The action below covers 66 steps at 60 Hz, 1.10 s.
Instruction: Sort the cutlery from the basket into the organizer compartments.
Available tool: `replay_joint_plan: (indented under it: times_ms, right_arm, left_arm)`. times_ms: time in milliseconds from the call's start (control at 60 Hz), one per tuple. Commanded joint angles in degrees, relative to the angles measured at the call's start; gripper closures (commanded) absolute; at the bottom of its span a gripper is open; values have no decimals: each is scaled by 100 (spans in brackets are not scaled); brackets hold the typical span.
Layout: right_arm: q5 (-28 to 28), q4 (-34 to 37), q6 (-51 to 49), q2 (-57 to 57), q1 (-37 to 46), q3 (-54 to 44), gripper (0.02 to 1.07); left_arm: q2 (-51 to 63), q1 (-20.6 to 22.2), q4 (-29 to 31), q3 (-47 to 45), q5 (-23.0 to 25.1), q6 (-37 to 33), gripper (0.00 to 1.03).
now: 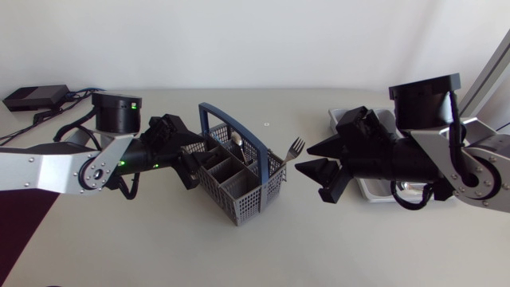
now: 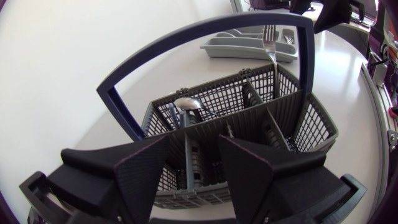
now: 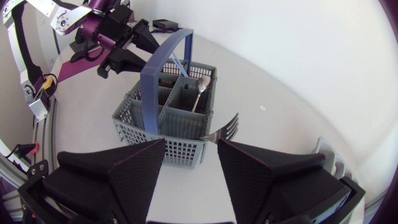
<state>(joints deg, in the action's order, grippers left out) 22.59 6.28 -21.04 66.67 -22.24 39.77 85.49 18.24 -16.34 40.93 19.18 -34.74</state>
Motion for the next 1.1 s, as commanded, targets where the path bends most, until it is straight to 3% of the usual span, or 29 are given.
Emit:
replay_joint_plan:
  times_ms: [0, 233, 367, 550, 967, 1083]
  right_arm:
    - [-44, 110, 21, -93, -70, -118, 43]
    - [-53, 127, 30, -146, -96, -198, 43]
    - [-62, 119, 30, -146, -96, -180, 43]
    - [-79, 119, 30, -128, -96, -162, 43]
    - [-237, 127, 100, -111, -386, -92, 43]
    - [-281, 171, 109, -137, -439, -31, 43]
  left_arm:
    - [275, 74, -194, 258, -55, -85, 46]
    - [618, 83, -651, 442, -186, 38, 47]
    - [732, 48, -853, 504, -186, 152, 53]
    - [890, 74, -985, 548, -186, 187, 66]
    - [1022, 83, -1275, 548, -186, 275, 86]
    - [1092, 83, -1284, 574, -186, 310, 96]
